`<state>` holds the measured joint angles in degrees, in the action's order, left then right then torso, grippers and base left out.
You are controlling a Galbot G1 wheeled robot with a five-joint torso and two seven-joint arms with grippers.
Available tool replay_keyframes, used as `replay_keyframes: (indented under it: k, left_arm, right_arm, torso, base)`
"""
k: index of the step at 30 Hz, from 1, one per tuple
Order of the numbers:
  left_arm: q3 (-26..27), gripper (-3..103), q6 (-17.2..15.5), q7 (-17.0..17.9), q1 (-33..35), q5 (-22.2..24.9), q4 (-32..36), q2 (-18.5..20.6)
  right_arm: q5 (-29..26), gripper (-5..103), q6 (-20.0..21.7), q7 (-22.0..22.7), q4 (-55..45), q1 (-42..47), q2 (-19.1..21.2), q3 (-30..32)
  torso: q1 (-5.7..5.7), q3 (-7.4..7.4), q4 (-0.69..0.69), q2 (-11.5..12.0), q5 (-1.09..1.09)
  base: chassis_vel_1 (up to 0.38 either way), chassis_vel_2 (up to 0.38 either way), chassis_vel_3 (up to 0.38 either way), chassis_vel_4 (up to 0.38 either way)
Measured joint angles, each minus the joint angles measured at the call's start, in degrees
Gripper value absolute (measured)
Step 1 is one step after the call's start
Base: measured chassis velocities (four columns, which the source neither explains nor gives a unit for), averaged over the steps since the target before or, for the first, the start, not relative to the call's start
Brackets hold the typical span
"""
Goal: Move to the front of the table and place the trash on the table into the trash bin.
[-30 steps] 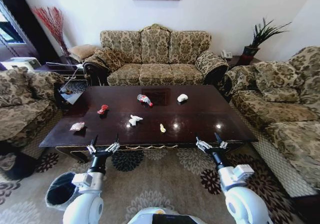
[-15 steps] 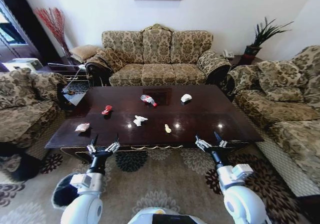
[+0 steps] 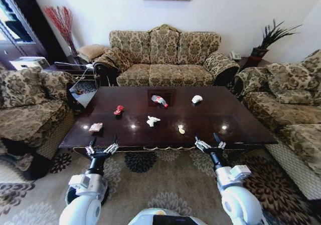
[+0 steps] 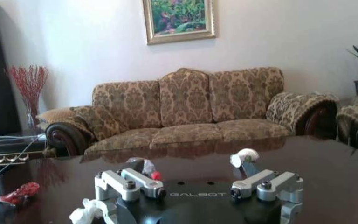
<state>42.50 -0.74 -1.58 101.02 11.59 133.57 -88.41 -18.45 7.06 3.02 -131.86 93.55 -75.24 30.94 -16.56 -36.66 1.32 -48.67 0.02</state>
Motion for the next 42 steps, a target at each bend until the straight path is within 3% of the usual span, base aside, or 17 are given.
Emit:
replay_keyframes:
  k: [17,34,42]
  left_arm:
    - [-0.4,102,-1.5,0.6,-0.1,-0.1,-0.4,-0.3]
    - [1.2,99,-1.5,0.7,0.1,1.2,-1.9,2.2]
    - [1.0,99,-1.3,1.2,0.2,1.3,-2.8,1.5]
  right_arm:
    - [0.3,100,-2.2,-0.2,1.3,0.7,-0.7,-0.5]
    - [-1.3,100,-6.6,-0.6,2.4,0.9,-0.5,0.1]
    - [-1.8,100,-8.1,-0.8,3.7,0.8,-0.9,-0.1]
  torso:
    - [0.00,0.00,0.01,0.0,-0.01]
    - [0.00,0.00,0.01,0.0,0.00]
    - [-0.01,0.00,0.02,0.0,-0.03]
  base:
    - [0.052,0.054,-0.053,-0.059]
    - [0.059,0.043,-0.042,-0.046]
    - [0.047,-0.028,-0.059,0.038]
